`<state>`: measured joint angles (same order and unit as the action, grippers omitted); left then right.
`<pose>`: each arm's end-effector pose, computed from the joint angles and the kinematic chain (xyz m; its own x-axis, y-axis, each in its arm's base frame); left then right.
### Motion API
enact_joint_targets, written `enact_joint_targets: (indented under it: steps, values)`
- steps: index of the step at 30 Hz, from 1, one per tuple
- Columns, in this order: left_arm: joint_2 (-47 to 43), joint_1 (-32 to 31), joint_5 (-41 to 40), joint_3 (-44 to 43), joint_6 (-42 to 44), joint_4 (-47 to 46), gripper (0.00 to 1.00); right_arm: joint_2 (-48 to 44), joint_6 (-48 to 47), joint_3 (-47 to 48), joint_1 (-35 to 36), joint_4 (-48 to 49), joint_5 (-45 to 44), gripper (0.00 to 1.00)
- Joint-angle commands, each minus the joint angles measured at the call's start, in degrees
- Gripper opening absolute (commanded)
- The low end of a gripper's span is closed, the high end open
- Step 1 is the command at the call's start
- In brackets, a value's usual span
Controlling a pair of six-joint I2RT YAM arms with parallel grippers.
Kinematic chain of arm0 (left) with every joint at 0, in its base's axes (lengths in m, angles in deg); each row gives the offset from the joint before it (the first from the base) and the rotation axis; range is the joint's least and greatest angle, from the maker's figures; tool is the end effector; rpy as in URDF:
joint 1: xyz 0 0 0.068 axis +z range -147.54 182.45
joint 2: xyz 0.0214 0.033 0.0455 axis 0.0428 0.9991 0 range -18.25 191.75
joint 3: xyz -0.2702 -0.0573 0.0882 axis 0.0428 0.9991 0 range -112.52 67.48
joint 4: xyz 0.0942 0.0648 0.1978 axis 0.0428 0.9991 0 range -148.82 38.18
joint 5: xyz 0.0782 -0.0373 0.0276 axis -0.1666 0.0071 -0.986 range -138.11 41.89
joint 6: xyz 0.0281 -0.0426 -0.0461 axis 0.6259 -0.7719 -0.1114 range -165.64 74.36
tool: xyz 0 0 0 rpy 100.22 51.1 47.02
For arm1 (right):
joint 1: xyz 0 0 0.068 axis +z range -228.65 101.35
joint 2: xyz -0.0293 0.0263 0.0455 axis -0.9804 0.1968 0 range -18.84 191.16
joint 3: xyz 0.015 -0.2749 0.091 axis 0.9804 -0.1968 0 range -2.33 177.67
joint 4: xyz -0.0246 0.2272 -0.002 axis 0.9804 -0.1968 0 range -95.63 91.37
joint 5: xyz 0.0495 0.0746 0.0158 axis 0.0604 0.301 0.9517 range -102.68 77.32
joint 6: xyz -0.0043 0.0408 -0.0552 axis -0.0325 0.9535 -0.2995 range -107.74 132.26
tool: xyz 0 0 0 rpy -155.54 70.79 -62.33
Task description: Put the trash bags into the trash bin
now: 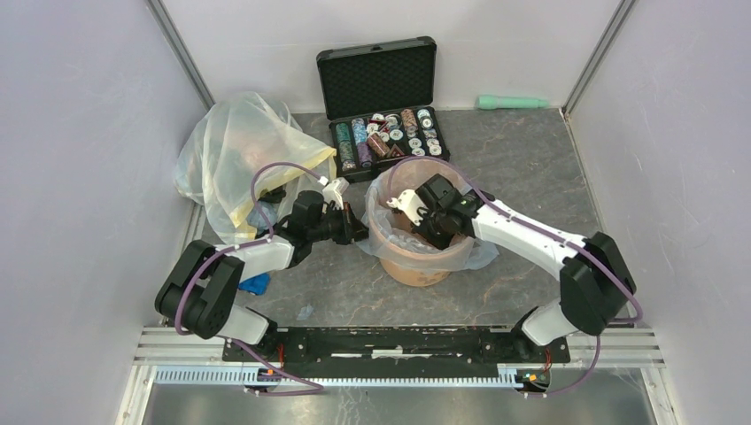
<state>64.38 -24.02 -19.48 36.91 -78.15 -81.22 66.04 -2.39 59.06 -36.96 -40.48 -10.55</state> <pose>0.2268 -0.1427 0.2038 -0.7843 -0.1366 -0.6051 0.4059 0.6246 -0.6671 0.1964 0.1779 0.2478 -0.4856 -0.7709 -0.4122 -0.8259 0.5591 -0.0729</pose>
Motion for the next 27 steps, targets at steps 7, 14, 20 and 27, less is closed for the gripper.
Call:
enact_joint_targets:
  steps: [7,14,20,27]
  values:
    - [1.03,-0.32,0.28,-1.39,-0.24,-1.06,0.11,9.74,2.62,0.77,-0.75,4.54,1.31,0.00]
    - [1.34,-0.59,1.96,-1.27,-0.65,-2.66,0.11,12.94,4.88,0.48,-0.74,4.96,-1.74,0.00]
    - [0.82,-0.62,2.05,-1.14,-0.63,-2.92,0.12,12.50,4.35,-2.29,-0.74,6.40,-1.71,0.00]
    - [-1.13,-0.60,3.23,0.33,-1.62,-6.34,0.30,13.99,4.56,-6.87,-0.74,8.94,-1.14,0.00]
